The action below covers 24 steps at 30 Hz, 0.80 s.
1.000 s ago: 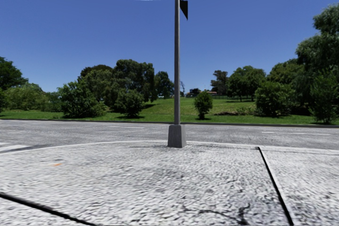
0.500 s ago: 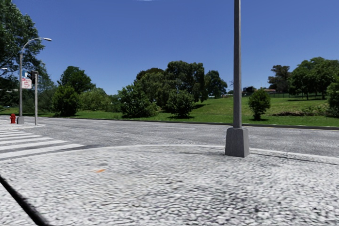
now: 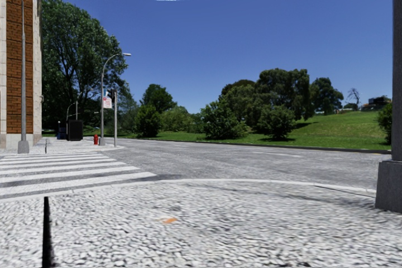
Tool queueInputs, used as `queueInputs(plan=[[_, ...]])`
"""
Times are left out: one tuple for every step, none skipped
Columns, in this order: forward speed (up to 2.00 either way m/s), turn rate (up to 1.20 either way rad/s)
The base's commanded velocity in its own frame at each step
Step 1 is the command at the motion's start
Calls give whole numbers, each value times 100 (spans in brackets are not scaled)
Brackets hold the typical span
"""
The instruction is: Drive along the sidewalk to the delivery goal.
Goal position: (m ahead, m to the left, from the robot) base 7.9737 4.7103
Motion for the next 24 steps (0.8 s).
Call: queueInputs(plan=[[136,66],[136,66],[136,66],[136,66],[136,66],[136,66],[136,66],[136,66],[136,66],[136,66],[136,66],[136,66],[136,66],[136,66],[136,66],[136,66],[136,66],[136,66],[136,66],[136,66],[136,66],[136,66],[136,66],[137,66]])
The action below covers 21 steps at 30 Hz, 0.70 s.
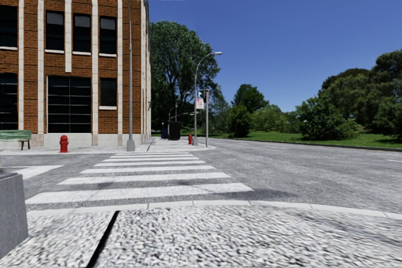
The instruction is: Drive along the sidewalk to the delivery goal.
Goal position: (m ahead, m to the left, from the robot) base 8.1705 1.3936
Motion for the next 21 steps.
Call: queueInputs(plan=[[137,66],[137,66],[137,66],[138,66],[138,66],[138,66],[138,66],[138,66],[139,66],[139,66],[139,66],[140,58],[140,56],[140,56],[140,56],[140,56],[140,56],[142,52],[142,52],[145,35],[147,0]])
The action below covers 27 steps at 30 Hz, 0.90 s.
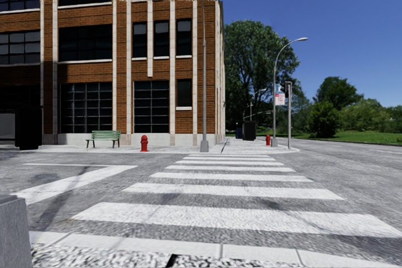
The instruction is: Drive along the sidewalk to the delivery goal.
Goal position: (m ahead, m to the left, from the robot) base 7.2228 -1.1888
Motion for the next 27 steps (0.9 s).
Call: queueInputs(plan=[[149,0],[149,0],[150,0],[150,0],[150,0],[150,0],[150,0],[151,0],[151,0],[152,0],[152,0],[152,0],[153,0],[154,0],[154,0],[155,0],[156,0],[157,0],[157,0],[158,0],[158,0],[159,0],[159,0],[160,0],[160,0],[160,0],[160,0]])
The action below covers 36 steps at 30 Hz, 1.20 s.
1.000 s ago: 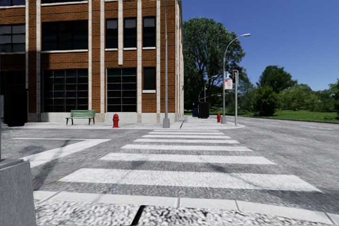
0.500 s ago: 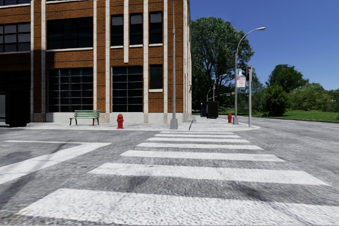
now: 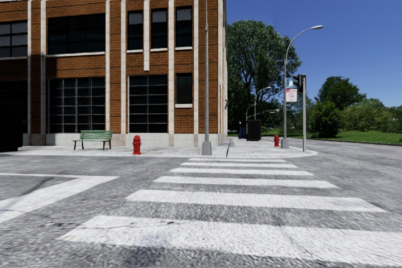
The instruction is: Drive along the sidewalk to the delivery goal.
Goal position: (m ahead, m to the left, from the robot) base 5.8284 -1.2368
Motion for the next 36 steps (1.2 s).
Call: queueInputs(plan=[[160,0],[160,0],[160,0],[160,0],[160,0],[160,0],[160,0],[160,0],[160,0],[160,-25],[160,-36],[161,-40],[161,-40],[161,-40],[161,-40],[161,-40],[161,-40],[161,-40],[161,-40],[161,-40],[161,-40],[161,-40],[161,-40],[161,-40],[161,-40],[161,-40],[161,-40],[161,-40],[161,-40],[161,-40],[161,-40],[161,-31],[161,-31],[161,-26],[161,-3],[161,0]])
